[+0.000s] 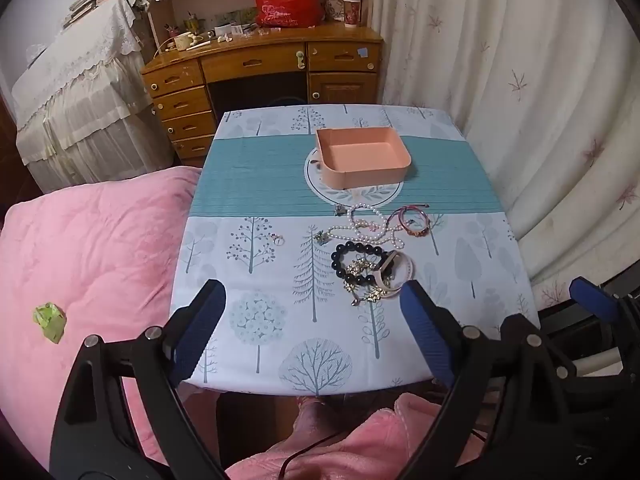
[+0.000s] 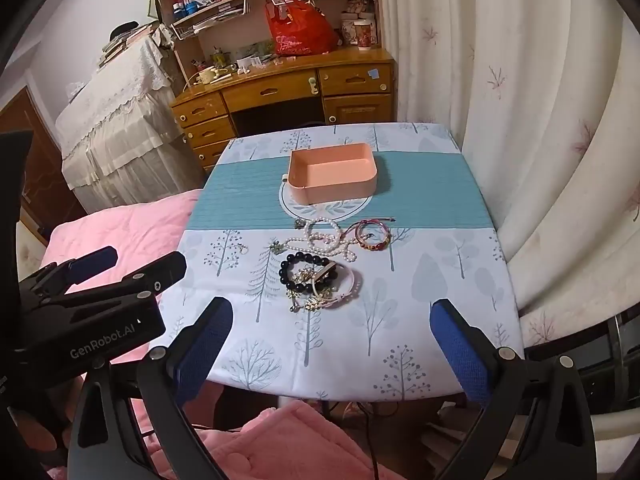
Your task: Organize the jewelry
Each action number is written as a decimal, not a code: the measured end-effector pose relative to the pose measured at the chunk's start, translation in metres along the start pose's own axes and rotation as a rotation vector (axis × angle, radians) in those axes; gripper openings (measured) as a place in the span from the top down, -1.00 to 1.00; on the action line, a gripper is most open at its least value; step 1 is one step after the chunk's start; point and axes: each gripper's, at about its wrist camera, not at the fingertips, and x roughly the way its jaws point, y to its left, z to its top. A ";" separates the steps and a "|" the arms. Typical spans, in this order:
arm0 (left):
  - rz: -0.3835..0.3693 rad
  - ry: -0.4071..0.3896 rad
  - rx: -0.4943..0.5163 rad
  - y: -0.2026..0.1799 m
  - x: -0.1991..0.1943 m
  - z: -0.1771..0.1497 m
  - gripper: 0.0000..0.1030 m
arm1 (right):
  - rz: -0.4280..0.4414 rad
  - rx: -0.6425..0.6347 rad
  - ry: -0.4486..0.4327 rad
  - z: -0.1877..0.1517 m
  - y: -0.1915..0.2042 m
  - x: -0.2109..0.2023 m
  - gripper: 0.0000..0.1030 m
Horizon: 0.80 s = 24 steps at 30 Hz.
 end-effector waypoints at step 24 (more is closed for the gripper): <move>0.032 0.006 0.015 0.008 0.005 -0.006 -0.69 | 0.013 0.010 0.017 0.000 0.005 0.008 -0.95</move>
